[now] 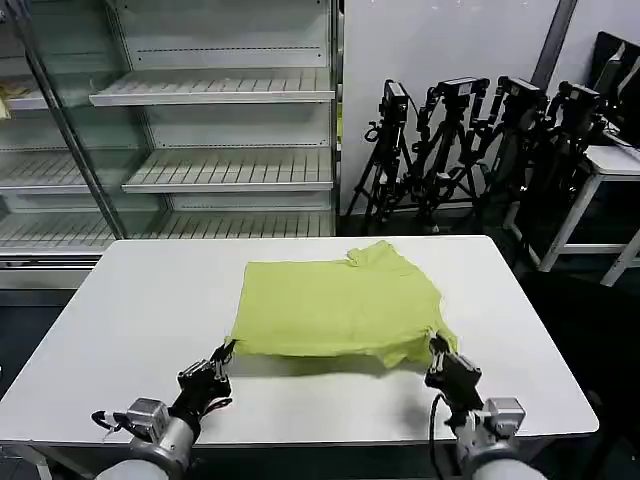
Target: Fold and organize the clothes.
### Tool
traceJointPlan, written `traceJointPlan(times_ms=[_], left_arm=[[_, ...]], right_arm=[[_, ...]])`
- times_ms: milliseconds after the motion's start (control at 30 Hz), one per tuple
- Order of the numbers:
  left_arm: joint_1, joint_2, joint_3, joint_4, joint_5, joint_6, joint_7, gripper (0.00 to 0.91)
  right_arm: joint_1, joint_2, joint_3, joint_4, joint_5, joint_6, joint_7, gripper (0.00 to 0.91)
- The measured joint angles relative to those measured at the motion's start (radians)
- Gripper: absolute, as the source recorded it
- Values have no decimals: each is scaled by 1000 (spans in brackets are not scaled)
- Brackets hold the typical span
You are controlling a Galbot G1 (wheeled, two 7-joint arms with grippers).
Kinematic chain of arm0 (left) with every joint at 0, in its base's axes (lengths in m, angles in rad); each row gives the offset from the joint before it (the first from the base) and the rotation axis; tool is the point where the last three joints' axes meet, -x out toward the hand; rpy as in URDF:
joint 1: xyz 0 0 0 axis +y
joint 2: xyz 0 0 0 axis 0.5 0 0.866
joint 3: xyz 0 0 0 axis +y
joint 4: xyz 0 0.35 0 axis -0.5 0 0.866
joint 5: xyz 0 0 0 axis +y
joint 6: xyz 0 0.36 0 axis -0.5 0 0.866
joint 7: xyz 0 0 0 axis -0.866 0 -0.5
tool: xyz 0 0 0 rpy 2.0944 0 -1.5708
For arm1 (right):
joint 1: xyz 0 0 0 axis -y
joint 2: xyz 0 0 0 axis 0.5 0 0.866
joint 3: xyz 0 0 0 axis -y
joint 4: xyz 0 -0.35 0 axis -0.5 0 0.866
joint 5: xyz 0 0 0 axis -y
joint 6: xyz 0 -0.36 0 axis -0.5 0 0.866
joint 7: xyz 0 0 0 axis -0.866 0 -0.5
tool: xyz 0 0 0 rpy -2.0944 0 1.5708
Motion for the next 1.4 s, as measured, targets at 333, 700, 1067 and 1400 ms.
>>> traceJointPlan(times_ms=[333,700,1067,1400], left_arm=[[-121,48,63,102,-25,-7,-3,40],[-232,61,141,206,-7,-8,-4,191],[-259,46,163,241,19,-7,-19,907],[-222,46,132,227,17,-8,-26,907]], right_arm=[[129,10,-28,-133,-14,-15,-10,0],[204,26,-55,-241,-55,-20,-16,544],[198,38,-50,-266,-93,-20,-14,907],[178,34,-41,-217,-87,-33,8,907]])
